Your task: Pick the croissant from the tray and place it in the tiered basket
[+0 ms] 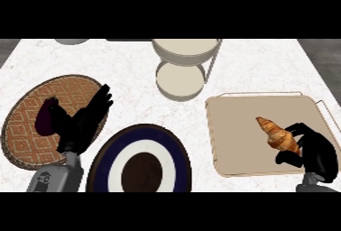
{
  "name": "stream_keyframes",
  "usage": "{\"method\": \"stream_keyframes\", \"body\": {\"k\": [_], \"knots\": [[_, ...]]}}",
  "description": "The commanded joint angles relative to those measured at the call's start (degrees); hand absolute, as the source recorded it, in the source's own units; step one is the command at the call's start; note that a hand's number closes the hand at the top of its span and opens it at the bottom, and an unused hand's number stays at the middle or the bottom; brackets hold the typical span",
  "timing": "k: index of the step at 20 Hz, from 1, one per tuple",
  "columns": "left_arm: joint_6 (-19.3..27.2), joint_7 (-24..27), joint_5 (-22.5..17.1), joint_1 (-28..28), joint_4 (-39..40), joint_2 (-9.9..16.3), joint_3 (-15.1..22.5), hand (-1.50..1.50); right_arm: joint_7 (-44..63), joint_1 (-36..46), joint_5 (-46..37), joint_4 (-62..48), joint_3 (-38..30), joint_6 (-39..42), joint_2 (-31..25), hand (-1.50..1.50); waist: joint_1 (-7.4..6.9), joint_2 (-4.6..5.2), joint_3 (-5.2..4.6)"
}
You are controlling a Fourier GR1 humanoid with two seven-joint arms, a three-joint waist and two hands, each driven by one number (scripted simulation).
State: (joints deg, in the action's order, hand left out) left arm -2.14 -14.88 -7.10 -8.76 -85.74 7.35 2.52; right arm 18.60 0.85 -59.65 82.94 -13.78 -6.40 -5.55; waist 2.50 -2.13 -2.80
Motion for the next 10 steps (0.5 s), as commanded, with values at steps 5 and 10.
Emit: {"method": "stream_keyframes", "body": {"k": [5, 10], "knots": [[0.2, 0.2, -0.1, -0.5, 1.0, -0.3, -0.3, 0.00, 20.8, 3.2, -1.0, 18.1, 12.0, -3.6, 5.3, 1.50, -0.46, 0.12, 2.12], [-0.5, 1.5, 0.5, 0.4, 1.6, -0.2, 0.3, 0.00, 35.9, 8.8, -11.6, 29.4, 22.4, -1.0, 5.5, 1.50, -1.68, 0.36, 1.97]]}}
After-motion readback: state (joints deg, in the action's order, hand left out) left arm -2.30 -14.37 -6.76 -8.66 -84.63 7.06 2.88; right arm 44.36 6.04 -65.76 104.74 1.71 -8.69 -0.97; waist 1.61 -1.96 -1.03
